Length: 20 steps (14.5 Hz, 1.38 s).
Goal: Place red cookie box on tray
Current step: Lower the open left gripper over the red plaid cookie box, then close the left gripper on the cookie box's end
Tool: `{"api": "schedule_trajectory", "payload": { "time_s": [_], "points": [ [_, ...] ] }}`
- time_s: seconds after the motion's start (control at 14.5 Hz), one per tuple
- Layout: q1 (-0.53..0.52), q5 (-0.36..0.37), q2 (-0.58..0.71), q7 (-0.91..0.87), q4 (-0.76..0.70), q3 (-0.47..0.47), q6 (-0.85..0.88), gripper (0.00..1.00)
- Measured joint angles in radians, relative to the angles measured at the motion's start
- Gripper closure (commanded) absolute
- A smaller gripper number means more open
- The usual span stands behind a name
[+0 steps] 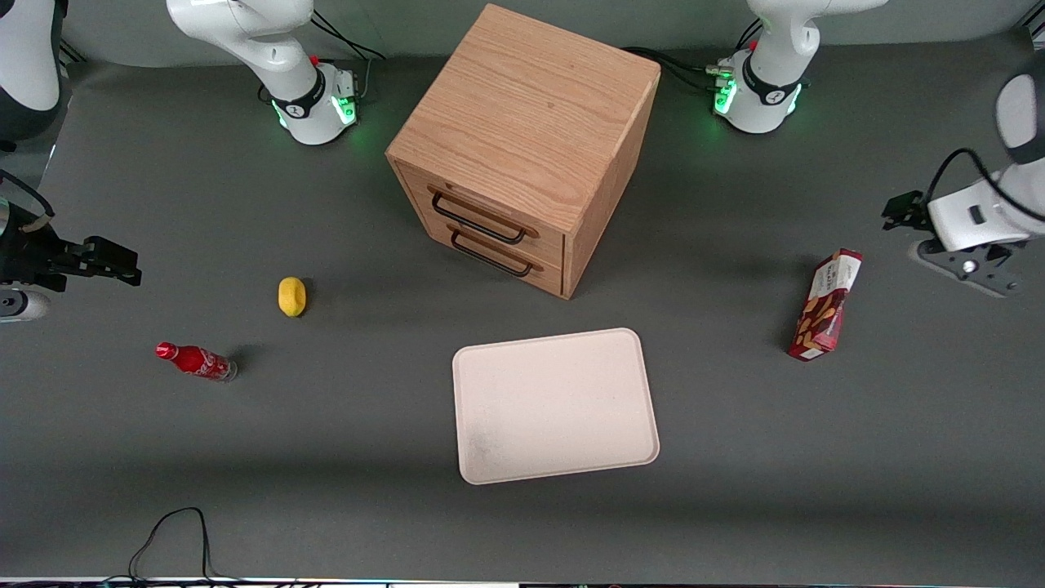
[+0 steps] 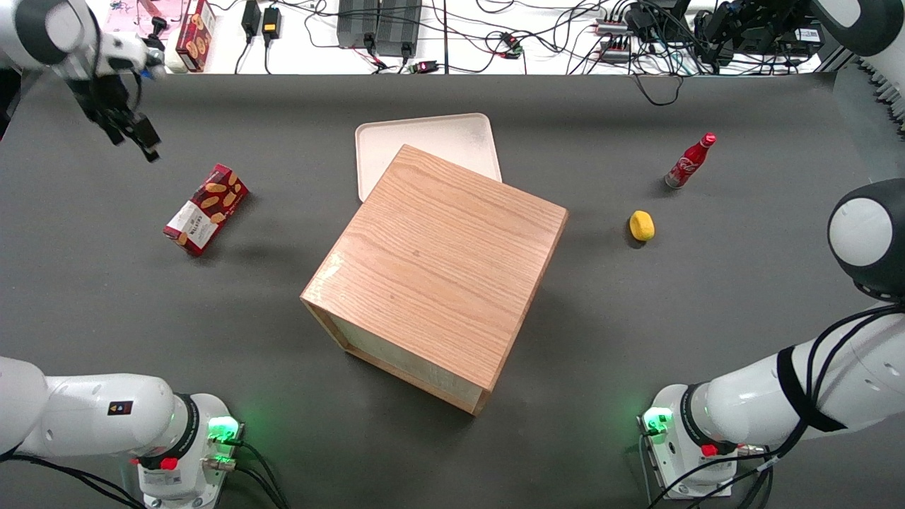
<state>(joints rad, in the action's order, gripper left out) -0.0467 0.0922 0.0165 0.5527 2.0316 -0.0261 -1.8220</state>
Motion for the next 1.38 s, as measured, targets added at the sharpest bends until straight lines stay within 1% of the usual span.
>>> {"api": "schedule_trajectory", "payload": {
  "time_s": [0.28,0.41,0.89,1.17,1.38],
  "points": [
    [0.0,-0.032,0.003,0.0,0.214,-0.001,-0.315,0.02],
    [-0.001,-0.035,-0.014,0.0,0.271,-0.002,-0.413,0.02],
    [-0.001,-0.036,-0.177,0.0,0.29,-0.002,-0.619,0.02],
    [-0.001,-0.036,-0.243,0.0,0.289,-0.002,-0.685,0.02],
    [-0.001,-0.036,-0.255,0.0,0.289,-0.002,-0.693,0.02]
  ]
}}
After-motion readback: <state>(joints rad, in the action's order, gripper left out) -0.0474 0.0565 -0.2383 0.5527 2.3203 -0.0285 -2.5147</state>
